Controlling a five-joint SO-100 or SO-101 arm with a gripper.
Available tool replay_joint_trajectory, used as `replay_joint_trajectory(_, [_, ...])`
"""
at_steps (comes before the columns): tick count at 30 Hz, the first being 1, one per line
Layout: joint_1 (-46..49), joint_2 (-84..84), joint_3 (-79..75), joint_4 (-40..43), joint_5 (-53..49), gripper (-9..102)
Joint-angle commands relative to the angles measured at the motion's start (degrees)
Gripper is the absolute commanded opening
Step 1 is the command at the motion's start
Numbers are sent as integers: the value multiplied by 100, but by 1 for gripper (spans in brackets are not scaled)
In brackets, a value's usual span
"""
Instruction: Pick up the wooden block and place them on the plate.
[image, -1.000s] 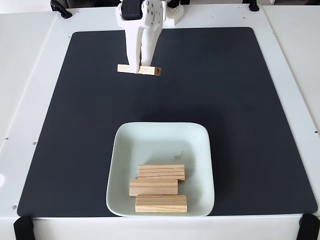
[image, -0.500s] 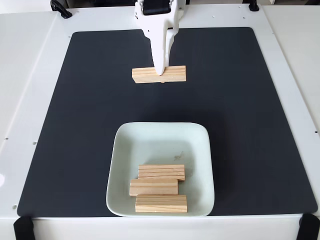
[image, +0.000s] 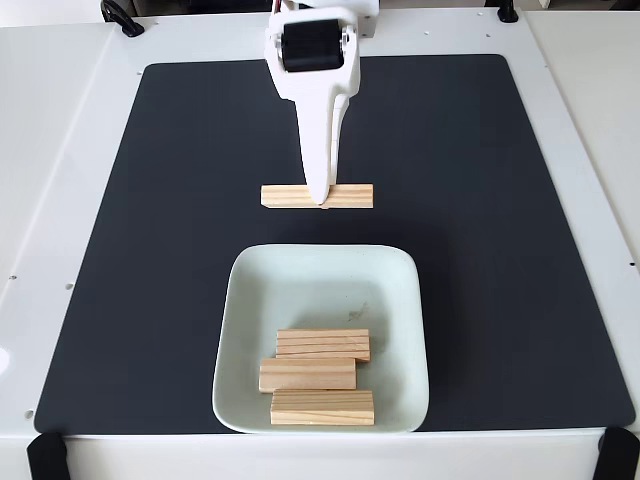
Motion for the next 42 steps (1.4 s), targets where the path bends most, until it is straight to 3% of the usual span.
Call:
replay_joint_trajectory(1, [-18,-202,-694,308,-237,-1])
replay_joint_trajectory(8, [-18,-809,-1310,650,-738,-1])
replay_joint_trajectory(15, [-26,-1248,-2162,1582,-668,-1])
replay_joint_trajectory(24, [-26,-1318,-2232,1591,-721,0])
replay_joint_trajectory(27, [-26,-1318,-2232,1600,-721,9])
replay_joint_trajectory(32, [9,-1283,-2101,1600,-738,40])
replay_joint_trajectory(42, [-18,-1230,-2030,1600,-747,36])
